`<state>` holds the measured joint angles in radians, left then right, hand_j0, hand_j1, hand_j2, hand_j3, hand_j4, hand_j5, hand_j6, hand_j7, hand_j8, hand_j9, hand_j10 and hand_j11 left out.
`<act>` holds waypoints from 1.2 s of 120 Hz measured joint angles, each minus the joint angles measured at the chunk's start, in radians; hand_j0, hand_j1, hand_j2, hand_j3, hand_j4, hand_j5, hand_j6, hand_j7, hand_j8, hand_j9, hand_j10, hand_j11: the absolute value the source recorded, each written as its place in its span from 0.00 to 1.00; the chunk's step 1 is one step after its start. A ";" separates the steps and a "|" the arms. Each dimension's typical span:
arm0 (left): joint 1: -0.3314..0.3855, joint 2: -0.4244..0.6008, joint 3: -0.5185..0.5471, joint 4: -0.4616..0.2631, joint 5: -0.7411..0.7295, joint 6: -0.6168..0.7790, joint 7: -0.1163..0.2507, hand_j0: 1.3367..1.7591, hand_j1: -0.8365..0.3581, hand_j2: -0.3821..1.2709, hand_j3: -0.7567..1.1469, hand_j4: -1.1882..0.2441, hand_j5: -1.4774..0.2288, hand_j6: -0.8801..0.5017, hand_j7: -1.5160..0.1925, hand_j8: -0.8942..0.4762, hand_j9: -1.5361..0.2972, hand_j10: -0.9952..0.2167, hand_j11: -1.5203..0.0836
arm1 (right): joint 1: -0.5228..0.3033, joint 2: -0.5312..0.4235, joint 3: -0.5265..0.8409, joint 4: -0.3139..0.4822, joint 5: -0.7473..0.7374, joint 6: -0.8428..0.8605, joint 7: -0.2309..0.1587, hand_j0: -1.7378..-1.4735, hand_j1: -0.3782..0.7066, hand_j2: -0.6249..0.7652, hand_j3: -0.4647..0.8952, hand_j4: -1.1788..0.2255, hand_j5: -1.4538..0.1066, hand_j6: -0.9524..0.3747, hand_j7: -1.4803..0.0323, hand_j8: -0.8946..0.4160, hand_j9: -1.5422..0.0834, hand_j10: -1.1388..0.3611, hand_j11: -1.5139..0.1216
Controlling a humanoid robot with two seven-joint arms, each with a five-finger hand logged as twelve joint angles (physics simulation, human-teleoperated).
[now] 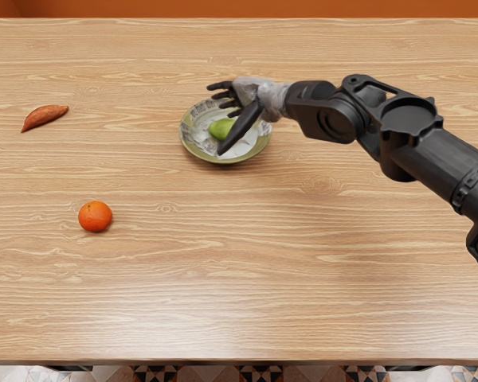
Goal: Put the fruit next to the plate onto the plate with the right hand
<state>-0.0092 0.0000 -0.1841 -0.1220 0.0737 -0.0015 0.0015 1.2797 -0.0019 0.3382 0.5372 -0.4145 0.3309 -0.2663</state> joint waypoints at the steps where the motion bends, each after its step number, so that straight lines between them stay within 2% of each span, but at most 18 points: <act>1: 0.000 0.000 0.000 0.000 0.000 0.000 0.000 0.76 0.97 0.23 0.40 0.82 0.85 0.62 0.87 0.64 0.82 0.80 0.93 | 0.000 -0.002 0.000 0.000 0.012 0.013 0.000 0.30 0.09 0.45 0.34 0.79 0.87 0.67 0.92 0.64 0.89 0.72 0.87; 24: 0.000 0.000 0.000 0.000 0.000 0.000 0.000 0.76 0.97 0.23 0.40 0.82 0.85 0.62 0.87 0.64 0.82 0.80 0.93 | -0.011 -0.094 0.007 0.021 0.198 0.212 0.000 0.30 0.05 0.45 0.34 0.82 0.91 0.70 0.95 0.67 0.93 0.74 0.90; 50: 0.000 0.000 0.000 0.000 0.000 0.000 0.000 0.76 0.97 0.23 0.40 0.82 0.85 0.62 0.87 0.64 0.82 0.80 0.93 | -0.047 -0.233 0.010 0.046 0.338 0.272 -0.009 0.30 0.04 0.45 0.34 0.83 0.92 0.71 0.97 0.68 0.94 0.75 0.92; 74: 0.000 0.000 0.000 0.000 0.000 0.000 0.000 0.76 0.97 0.23 0.40 0.82 0.85 0.62 0.87 0.64 0.82 0.80 0.93 | -0.127 -0.439 0.012 0.277 0.404 0.279 -0.009 0.30 0.03 0.45 0.34 0.84 0.93 0.72 0.98 0.68 0.95 0.76 0.92; 96: 0.000 0.000 0.000 0.000 0.000 0.000 0.000 0.76 0.97 0.23 0.40 0.81 0.85 0.62 0.87 0.64 0.82 0.80 0.93 | -0.199 -0.588 0.049 0.465 0.415 0.280 -0.008 0.30 0.03 0.45 0.34 0.84 0.93 0.72 0.98 0.68 0.95 0.76 0.92; 122: 0.000 0.000 0.000 0.000 0.000 0.000 0.000 0.76 0.97 0.23 0.40 0.82 0.85 0.62 0.87 0.64 0.82 0.80 0.93 | -0.250 -0.747 0.056 0.630 0.471 0.280 -0.008 0.30 0.03 0.45 0.34 0.84 0.93 0.72 0.98 0.68 0.95 0.76 0.93; 144: 0.000 0.000 0.000 0.000 0.000 0.000 0.000 0.76 0.97 0.23 0.40 0.82 0.85 0.62 0.87 0.64 0.82 0.80 0.93 | -0.288 -0.857 0.057 0.729 0.495 0.280 -0.007 0.30 0.03 0.45 0.34 0.84 0.93 0.72 0.98 0.68 0.95 0.76 0.93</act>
<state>-0.0092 0.0000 -0.1842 -0.1222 0.0737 -0.0015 0.0015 0.9914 -0.8591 0.3954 1.2666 0.0809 0.6111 -0.2734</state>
